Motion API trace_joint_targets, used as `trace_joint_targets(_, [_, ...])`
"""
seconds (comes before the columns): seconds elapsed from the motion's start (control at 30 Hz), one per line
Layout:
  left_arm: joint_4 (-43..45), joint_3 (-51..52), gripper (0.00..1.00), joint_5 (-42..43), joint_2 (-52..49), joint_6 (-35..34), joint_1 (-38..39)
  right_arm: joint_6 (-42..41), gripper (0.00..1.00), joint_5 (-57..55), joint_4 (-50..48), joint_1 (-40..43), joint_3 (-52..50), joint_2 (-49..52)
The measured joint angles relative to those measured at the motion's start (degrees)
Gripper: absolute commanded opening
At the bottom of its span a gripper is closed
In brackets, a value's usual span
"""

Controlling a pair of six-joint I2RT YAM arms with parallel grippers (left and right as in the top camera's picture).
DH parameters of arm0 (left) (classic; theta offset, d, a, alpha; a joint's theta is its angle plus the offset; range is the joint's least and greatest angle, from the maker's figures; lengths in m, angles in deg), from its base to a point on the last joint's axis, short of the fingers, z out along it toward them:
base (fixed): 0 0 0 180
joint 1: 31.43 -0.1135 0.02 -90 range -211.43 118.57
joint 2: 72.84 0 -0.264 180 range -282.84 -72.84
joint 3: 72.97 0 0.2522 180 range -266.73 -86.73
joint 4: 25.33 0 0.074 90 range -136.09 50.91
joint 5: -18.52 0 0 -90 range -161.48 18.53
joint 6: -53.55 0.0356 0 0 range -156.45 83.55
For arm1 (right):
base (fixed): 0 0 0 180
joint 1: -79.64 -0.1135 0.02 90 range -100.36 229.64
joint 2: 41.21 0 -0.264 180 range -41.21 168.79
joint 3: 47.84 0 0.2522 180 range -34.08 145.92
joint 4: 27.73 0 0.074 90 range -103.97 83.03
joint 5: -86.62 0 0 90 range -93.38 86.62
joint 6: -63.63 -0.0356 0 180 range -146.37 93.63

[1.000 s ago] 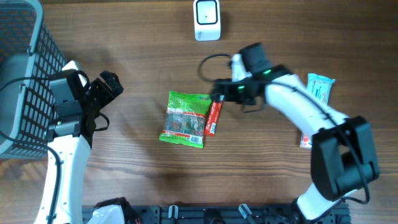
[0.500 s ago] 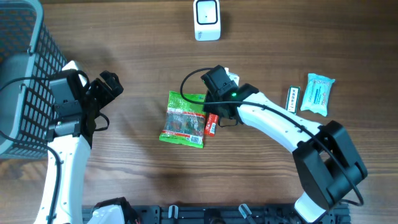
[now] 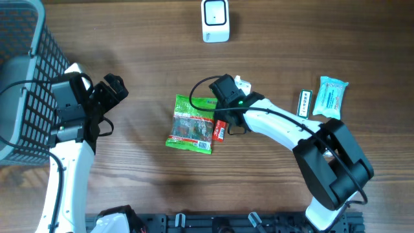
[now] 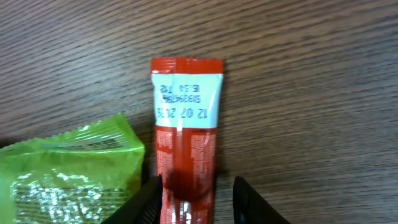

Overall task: Scan the item barcode
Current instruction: 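Grasp the red stick packet with the right gripper and pull it right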

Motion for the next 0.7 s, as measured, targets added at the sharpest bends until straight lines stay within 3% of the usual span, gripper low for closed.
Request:
trace_joint_targets(0.33, [0.0,-0.02,1.0,0.0,0.0,0.0,0.0,-1.31,0.37,-0.59,-0.33,0.98,0.0,0.0])
trace_joint_targets(0.5, [0.0,0.0,1.0,0.0,0.0,0.0,0.0,-1.53,0.27,-0.61,-0.26,0.98,-0.02,0.0])
trace_joint_targets(0.7, [-0.02,-0.02,1.0,0.0,0.0,0.0,0.0,-1.7,0.25,-3.37,0.72,0.98,-0.04,0.0])
